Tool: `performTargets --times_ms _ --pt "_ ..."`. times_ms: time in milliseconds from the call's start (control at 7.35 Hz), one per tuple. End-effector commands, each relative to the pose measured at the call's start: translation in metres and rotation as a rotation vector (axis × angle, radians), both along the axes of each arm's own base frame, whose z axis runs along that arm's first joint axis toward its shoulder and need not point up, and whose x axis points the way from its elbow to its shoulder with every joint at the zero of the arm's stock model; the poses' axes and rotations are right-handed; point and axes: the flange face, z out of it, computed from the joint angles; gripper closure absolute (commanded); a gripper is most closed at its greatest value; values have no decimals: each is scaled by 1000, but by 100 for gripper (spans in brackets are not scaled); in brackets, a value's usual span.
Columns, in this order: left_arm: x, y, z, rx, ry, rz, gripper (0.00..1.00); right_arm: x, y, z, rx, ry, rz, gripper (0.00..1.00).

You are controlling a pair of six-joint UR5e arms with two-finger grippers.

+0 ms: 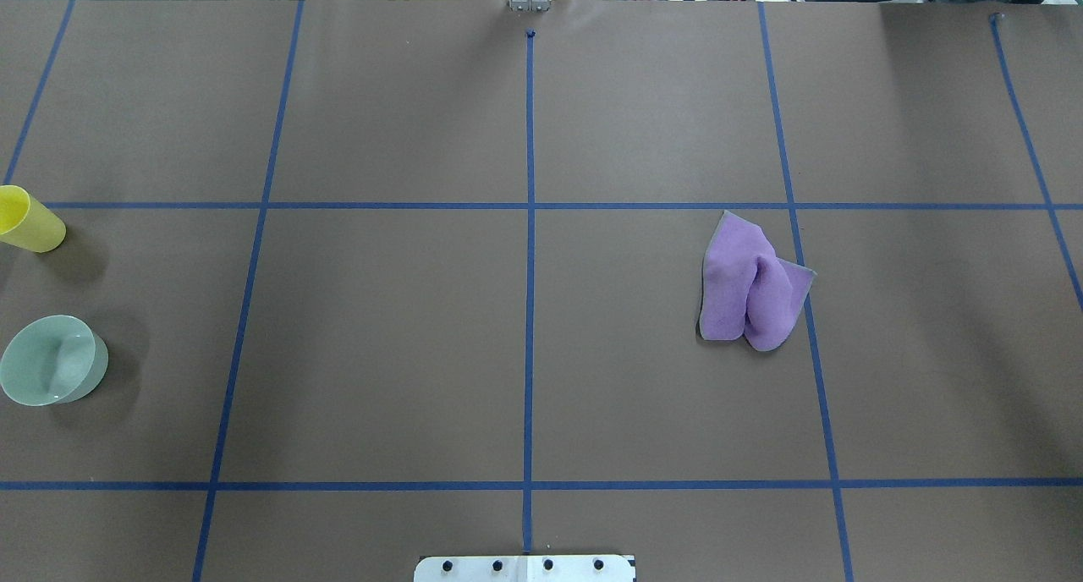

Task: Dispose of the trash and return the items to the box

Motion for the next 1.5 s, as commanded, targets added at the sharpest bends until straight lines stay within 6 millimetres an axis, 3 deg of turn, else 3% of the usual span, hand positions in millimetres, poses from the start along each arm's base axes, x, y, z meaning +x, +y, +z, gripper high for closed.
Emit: performTargets --times_ms 0,408,544,952,1088,1361 --pt "0 0 2 4 1 -1 2 -33 -3 -16 -24 -38 21 0" --pt "1 -1 1 -4 9 -22 2 -71 -13 -42 2 -77 37 0" --pt "1 -1 2 -16 12 -33 2 -96 -18 -59 -9 -102 57 0" --pt "1 -2 6 -24 10 -33 2 -209 -23 -103 -75 -83 127 0" --pt "1 -2 6 -24 10 -33 2 -256 -24 -127 -96 -90 149 0" --pt "1 -3 6 -24 9 -34 2 -338 -22 -143 -91 -80 159 0"
